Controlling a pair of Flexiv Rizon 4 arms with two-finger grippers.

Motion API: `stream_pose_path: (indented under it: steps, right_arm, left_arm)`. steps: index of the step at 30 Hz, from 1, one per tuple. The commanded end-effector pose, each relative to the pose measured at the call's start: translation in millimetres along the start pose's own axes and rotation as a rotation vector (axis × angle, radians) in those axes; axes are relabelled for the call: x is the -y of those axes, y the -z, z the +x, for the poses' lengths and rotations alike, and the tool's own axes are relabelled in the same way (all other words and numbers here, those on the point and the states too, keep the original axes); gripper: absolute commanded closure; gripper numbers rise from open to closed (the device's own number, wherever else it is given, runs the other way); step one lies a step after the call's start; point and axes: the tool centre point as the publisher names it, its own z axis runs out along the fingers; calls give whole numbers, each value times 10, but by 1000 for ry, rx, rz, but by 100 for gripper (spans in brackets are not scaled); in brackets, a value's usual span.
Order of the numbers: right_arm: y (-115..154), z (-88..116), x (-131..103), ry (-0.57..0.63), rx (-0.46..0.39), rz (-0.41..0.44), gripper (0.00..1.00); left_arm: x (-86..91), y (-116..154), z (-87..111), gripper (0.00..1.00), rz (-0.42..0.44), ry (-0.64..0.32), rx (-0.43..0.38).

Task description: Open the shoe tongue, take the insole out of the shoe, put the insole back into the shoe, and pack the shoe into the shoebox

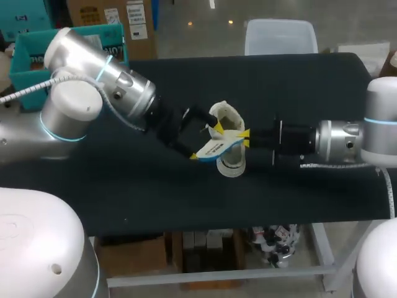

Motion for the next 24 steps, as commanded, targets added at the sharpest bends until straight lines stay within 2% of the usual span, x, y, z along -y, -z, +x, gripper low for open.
stream_pose_path:
  steps: [1, 4, 5, 15, 18, 22, 23, 24]
  right_arm:
    - [28, -42, -27, -2, -22, 7, 100]
    - [28, -43, -29, -6, -27, 16, 100]
    - [22, -47, -32, -8, -32, 29, 100]
    - [-92, -101, -60, -20, -26, 59, 100]
    - [-120, -105, -56, -20, -21, 65, 100]
    - [-129, -107, -51, -19, -20, 67, 100]
    - [-131, -107, -48, -18, -20, 67, 100]
    - [-133, -108, -45, -18, -19, 67, 100]
  left_arm:
    - [-128, -87, 116, 22, 6, 1, 146]
    - [-191, -94, 109, 38, 12, 13, 185]
    - [-206, -95, 105, 47, 12, 16, 192]
    - [-396, -172, -18, 54, 31, 25, 274]
    - [-430, -198, -56, 60, 37, 24, 279]
    - [-468, -239, -92, 86, 42, 25, 280]
    - [-491, -244, -100, 100, 45, 26, 281]
    - [-502, -251, -106, 100, 47, 26, 282]
